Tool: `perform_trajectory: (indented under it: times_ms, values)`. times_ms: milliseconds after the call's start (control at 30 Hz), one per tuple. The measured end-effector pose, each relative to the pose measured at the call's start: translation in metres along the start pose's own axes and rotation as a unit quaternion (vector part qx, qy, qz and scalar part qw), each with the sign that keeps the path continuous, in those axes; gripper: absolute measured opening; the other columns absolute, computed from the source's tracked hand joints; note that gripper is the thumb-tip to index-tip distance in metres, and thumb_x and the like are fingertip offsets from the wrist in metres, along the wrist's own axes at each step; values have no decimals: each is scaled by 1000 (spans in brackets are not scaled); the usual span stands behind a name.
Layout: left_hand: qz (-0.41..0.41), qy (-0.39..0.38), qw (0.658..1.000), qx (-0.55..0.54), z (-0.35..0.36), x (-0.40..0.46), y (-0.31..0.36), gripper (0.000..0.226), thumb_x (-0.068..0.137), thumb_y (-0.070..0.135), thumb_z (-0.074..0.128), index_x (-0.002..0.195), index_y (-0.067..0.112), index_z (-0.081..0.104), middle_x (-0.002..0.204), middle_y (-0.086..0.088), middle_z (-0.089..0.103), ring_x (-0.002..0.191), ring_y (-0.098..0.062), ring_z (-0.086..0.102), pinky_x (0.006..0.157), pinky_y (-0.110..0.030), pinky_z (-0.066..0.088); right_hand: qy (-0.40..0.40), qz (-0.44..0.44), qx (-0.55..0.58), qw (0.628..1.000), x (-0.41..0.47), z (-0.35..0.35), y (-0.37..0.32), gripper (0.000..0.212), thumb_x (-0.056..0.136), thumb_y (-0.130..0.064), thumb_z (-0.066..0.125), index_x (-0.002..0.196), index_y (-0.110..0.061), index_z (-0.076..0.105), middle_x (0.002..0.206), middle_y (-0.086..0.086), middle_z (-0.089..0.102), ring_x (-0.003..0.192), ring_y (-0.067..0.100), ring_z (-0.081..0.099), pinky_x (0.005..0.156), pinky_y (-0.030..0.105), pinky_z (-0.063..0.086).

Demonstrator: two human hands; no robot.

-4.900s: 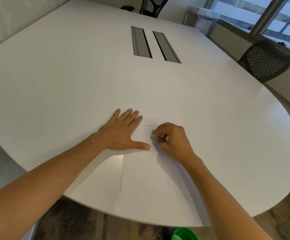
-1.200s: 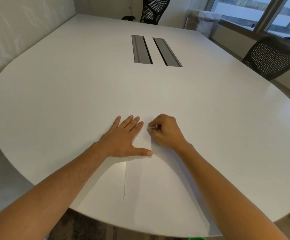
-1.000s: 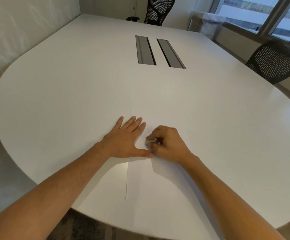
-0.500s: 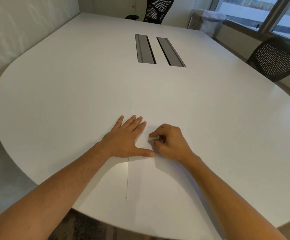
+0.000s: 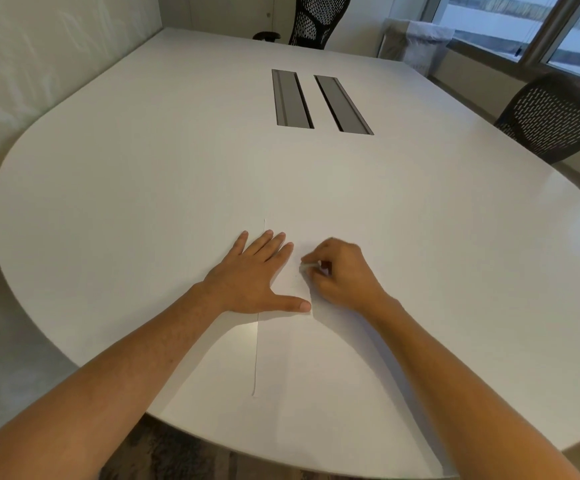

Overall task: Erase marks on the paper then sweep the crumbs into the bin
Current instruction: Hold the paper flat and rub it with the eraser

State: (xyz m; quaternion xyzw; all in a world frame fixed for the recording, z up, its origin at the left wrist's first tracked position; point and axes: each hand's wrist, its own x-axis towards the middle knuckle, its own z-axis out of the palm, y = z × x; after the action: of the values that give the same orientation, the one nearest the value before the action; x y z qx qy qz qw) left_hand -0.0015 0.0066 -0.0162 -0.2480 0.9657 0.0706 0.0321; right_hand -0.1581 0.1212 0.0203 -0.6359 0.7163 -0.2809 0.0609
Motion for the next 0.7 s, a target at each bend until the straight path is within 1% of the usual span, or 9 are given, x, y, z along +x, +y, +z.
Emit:
perform_trajectory:
  times_ms: [67, 133, 233, 333, 400, 500, 600, 633, 700]
  values:
    - [0, -2, 1000, 3, -1, 0, 0, 119, 65, 98, 20, 155, 25, -7, 163, 5, -16, 147, -11, -21, 119, -48, -10, 23, 27, -5, 999, 20, 2, 5, 18, 79, -5, 63, 90, -9, 77, 86, 4, 72, 78, 19, 61, 73, 27, 48]
    - [-1, 1, 1000, 5, -2, -1, 1, 119, 65, 97, 21, 155, 25, -6, 163, 5, -16, 147, -11, -20, 119, -48, -10, 32, 51, -5, 998, 32, 5, 9, 18, 81, -9, 63, 93, -9, 76, 91, 6, 72, 84, 19, 61, 75, 28, 48]
    - [-1, 2, 1000, 2, -1, -1, 1, 119, 65, 98, 20, 155, 25, -7, 163, 6, -16, 147, -10, -21, 119, -47, -10, 25, 54, 5, 998, 20, 6, 2, 18, 81, -8, 62, 93, -7, 75, 88, 7, 71, 76, 15, 58, 71, 25, 46]
    - [-1, 2, 1000, 4, 1, 0, 0, 120, 63, 99, 17, 155, 26, -8, 162, 6, -17, 146, -10, -22, 119, -48, -9, -11, 0, 23, 1000, -8, 3, -10, 14, 76, -5, 64, 85, -7, 75, 77, 5, 68, 67, 13, 55, 63, 20, 45]
    - [-1, 2, 1000, 1, 1, 1, -1, 120, 63, 99, 17, 155, 26, -8, 162, 7, -17, 146, -10, -22, 119, -48, -9, -39, -23, 20, 999, -10, 1, -10, 18, 75, -5, 66, 88, -11, 76, 79, 1, 69, 66, 8, 53, 63, 14, 42]
    - [0, -3, 1000, -5, 0, 0, 0, 118, 66, 97, 21, 155, 26, -8, 162, 7, -18, 146, -9, -23, 119, -48, -11, -2, -13, -1, 1000, 16, 2, 1, 19, 78, -5, 65, 92, -9, 76, 85, 3, 72, 70, 9, 53, 70, 23, 47]
    - [-2, -4, 1000, -2, -1, 0, 0, 118, 66, 97, 22, 155, 26, -8, 162, 7, -19, 146, -9, -24, 119, -47, -11, 18, 33, -10, 999, 37, 4, 8, 19, 82, -8, 63, 96, -7, 75, 94, 7, 73, 81, 18, 62, 77, 30, 50]
    - [-2, -4, 1000, -2, -1, -1, 0, 118, 66, 97, 22, 155, 26, -8, 162, 7, -18, 146, -9, -23, 119, -47, -11, 21, 36, -12, 999, 38, 6, 6, 19, 82, -8, 62, 96, -6, 75, 94, 8, 72, 83, 20, 63, 77, 31, 50]
    - [0, 2, 1000, -3, -1, 0, 1, 119, 66, 97, 22, 155, 25, -7, 162, 7, -17, 146, -9, -22, 119, -48, -10, 23, 32, 0, 999, 27, 7, 1, 19, 80, -5, 62, 92, -5, 76, 88, 8, 72, 77, 20, 61, 73, 30, 50]
